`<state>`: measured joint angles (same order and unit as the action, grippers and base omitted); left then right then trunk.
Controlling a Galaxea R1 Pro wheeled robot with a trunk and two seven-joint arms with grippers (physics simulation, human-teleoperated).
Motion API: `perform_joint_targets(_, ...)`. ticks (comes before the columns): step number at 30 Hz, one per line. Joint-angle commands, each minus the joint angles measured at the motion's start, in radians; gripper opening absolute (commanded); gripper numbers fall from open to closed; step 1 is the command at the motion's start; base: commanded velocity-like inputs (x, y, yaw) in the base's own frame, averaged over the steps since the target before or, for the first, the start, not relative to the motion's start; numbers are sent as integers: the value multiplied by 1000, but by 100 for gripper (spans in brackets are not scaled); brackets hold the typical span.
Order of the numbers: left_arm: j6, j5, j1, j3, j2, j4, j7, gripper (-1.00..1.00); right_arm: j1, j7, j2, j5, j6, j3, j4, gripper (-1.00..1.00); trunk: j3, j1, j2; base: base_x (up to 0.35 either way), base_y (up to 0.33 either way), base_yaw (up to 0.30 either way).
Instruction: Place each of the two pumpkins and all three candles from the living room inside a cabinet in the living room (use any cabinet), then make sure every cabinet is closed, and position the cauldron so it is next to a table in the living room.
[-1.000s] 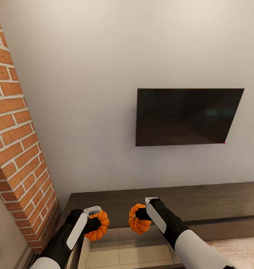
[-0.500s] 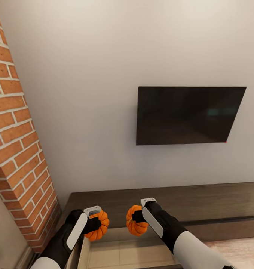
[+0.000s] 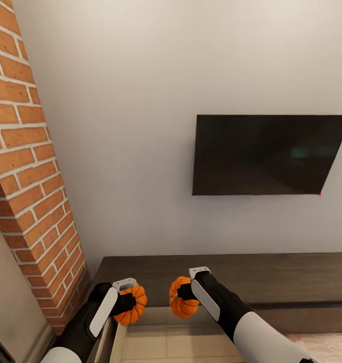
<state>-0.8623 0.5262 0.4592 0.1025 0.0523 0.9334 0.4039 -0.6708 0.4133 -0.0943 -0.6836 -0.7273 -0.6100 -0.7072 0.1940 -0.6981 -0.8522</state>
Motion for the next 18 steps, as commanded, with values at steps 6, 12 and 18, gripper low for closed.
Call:
perform_joint_targets(6,-1,12,1,2,0,1,10,-100,-1,6,1,-10,0,-4,-3,-100,20,-23,-44,0,0,47)
perform_joint_targets(12,-1,15,1,2,0,1,10,-100,-1,3,1,-10,0,-4,-3,-100,39,-46,-86,0,0,4)
perform_joint_targets(18,-1,15,1,3,0,1,9,-100,-1,1,0,-9,0,-6,-3,-100,57,-69,-128,0,0,0)
